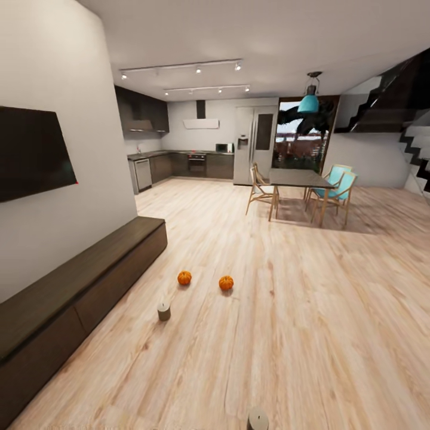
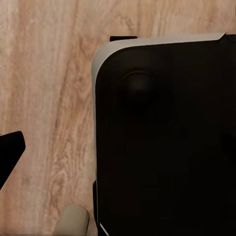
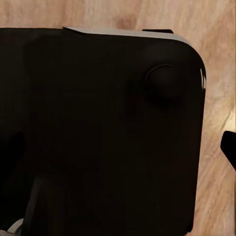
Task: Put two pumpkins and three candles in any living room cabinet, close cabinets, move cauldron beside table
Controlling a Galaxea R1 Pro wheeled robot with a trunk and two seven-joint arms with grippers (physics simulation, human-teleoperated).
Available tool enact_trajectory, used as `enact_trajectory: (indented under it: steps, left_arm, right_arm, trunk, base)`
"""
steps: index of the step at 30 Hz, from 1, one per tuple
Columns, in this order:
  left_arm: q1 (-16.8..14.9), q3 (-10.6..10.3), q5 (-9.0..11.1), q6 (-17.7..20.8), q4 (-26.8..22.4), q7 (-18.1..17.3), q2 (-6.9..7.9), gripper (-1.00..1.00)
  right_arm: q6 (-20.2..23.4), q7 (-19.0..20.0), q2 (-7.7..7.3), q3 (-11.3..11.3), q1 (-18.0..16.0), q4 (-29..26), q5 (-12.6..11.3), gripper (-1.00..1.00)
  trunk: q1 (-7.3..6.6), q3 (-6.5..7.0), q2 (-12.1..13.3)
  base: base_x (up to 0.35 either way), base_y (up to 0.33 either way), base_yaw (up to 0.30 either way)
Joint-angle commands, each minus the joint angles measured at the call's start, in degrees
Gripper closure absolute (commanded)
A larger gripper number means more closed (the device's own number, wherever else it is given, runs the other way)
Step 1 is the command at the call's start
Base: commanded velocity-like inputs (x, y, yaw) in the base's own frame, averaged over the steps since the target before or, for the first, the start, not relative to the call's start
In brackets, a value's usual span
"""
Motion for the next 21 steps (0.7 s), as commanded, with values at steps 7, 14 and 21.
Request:
enact_trajectory:
  steps: [7,14,21]
  left_arm:
    - [0.03,0.03,0.01,-0.08,-0.08,-0.01,-0.05,-1.0]
    - [0.03,-0.02,0.01,-0.09,-0.08,-0.01,-0.05,-1.0]
    - [0.03,-0.02,0.01,-0.09,-0.08,-0.01,-0.05,-1.0]
  right_arm:
    - [-0.21,-0.05,0.03,0.07,-0.05,0.01,-0.02,-1.0]
    - [-0.51,0.08,0.01,0.03,-0.04,-0.48,-0.15,-1.0]
    - [-2.3,0.21,0.01,0.08,-0.04,-0.5,-0.17,-1.0]
  trunk:
    - [0.0,-0.28,-0.02]
    - [0.0,-0.53,-0.02]
    - [0.0,-0.82,-0.02]
  base:
    - [0.0,0.0,0.241]
    - [0.0,0.0,0.24]
    - [0.0,0.0,0.228]
